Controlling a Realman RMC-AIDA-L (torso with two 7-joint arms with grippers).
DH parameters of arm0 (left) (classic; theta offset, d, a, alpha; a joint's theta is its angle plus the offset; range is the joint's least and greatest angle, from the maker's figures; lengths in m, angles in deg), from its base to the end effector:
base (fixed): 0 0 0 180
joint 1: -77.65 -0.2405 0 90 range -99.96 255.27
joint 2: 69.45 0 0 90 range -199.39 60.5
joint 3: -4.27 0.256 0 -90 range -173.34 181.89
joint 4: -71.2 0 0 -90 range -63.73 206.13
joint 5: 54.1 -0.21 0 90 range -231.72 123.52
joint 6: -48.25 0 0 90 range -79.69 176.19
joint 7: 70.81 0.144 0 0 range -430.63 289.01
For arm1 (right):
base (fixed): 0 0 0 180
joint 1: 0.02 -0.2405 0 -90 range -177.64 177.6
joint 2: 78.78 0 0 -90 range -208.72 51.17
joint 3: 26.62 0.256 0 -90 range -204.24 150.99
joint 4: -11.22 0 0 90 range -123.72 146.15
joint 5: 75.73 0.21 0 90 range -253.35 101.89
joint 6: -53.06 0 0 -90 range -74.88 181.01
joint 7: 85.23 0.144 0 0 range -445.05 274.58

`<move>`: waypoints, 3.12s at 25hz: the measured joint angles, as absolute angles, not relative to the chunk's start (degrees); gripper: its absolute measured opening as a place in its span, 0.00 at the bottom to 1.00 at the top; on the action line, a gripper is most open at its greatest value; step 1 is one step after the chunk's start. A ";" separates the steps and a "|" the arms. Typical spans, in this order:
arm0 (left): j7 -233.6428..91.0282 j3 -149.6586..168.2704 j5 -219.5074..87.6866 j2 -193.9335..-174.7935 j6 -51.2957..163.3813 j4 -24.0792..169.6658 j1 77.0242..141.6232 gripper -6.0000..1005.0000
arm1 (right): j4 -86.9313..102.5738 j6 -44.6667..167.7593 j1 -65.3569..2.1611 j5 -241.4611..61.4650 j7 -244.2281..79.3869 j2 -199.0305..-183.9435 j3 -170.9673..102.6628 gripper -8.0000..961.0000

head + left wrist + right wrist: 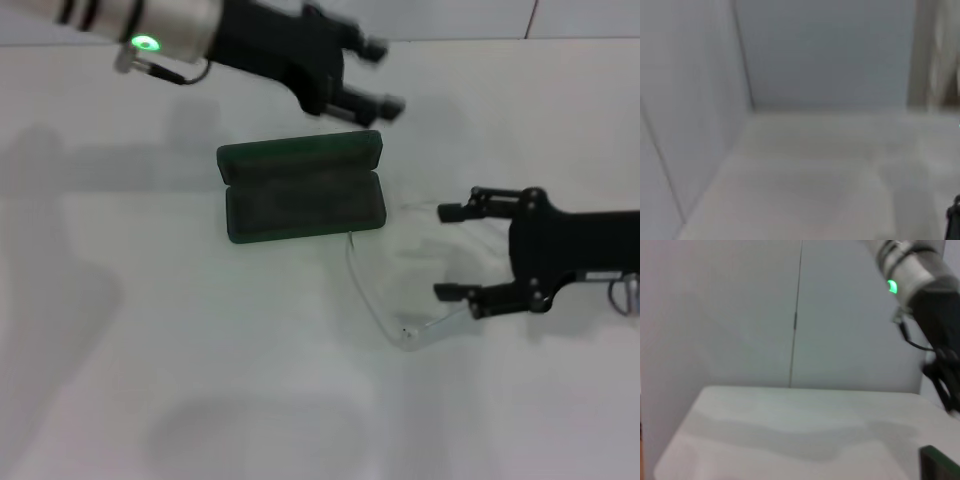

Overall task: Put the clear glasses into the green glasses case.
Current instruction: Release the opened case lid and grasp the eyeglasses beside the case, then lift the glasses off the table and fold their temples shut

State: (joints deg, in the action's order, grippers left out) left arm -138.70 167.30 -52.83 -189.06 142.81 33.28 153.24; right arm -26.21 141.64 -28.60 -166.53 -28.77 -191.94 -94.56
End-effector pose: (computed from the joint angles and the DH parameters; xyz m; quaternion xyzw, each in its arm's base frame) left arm -0.1091 0.4263 0.0012 -0.9900 -0.0094 -0.1194 0.0745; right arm 0.2325 0.3235 -0.0057 -0.9640 -0.0390 0.2440 0.0987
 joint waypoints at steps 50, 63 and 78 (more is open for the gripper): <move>-120.52 167.22 -12.05 -189.04 151.96 44.91 115.06 0.73 | -46.94 141.39 -49.62 -213.44 3.89 -194.91 -120.38 0.26; -122.06 167.25 -11.99 -188.78 154.92 47.21 113.09 0.73 | -58.69 156.40 -37.25 -199.82 -14.73 -194.40 -96.90 0.13; -121.33 167.31 -27.04 -188.18 164.44 54.26 121.68 0.73 | -37.96 146.93 -29.56 -169.82 -48.21 -194.70 -95.45 0.13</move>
State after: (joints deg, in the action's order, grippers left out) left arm -121.33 167.31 -27.04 -188.18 164.44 54.26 121.68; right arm -37.96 146.93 -29.56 -169.82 -48.21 -194.70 -95.45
